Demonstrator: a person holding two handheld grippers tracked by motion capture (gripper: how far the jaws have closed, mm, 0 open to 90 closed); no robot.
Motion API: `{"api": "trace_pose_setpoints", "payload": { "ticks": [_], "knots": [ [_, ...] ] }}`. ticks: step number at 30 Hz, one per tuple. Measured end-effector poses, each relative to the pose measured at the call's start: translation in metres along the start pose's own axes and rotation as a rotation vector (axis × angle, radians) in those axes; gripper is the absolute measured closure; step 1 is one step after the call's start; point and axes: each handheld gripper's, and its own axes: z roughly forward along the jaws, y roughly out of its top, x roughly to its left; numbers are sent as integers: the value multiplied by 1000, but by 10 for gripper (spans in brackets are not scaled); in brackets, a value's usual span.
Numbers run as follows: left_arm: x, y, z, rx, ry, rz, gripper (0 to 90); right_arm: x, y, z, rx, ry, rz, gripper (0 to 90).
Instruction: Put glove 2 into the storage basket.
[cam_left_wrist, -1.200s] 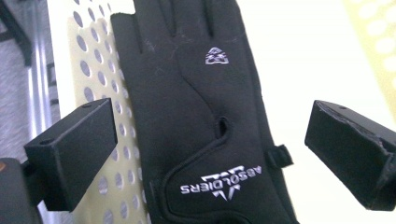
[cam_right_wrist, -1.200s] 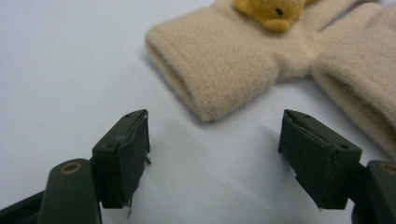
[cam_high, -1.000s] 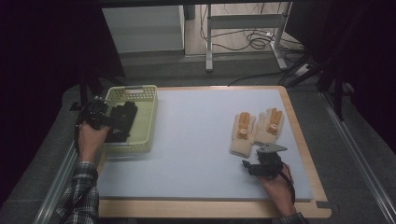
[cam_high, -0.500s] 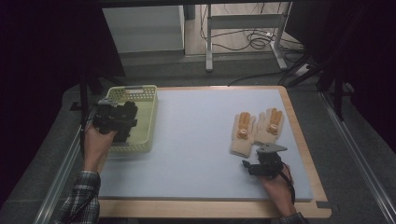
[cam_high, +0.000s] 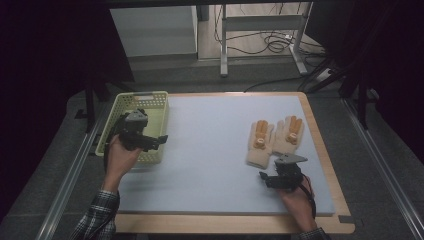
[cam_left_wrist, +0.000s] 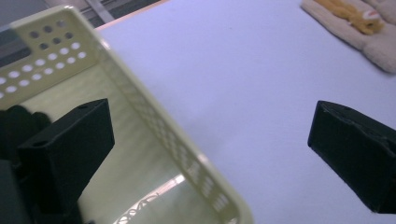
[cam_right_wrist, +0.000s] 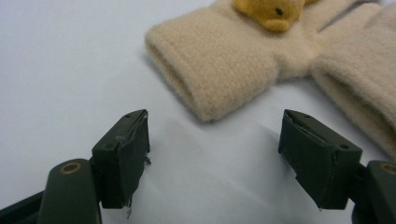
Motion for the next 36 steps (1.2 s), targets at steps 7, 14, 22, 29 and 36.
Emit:
{"api": "trace_pose_setpoints", "payload": {
  "ticks": [7,14,22,29,36],
  "knots": [
    [-26,1,6,-28,-60,35,6,0,0,0,0,0,0,242],
    [-56,-4,11,-47,-111,100,7,0,0,0,0,0,0,242],
    [-79,-25,25,-55,-188,87,4,0,0,0,0,0,1,241],
    [-90,-53,40,0,-180,91,3,0,0,0,0,-1,0,241],
    [-91,-78,52,81,-126,90,3,0,0,0,0,-1,0,241]
  ]
}}
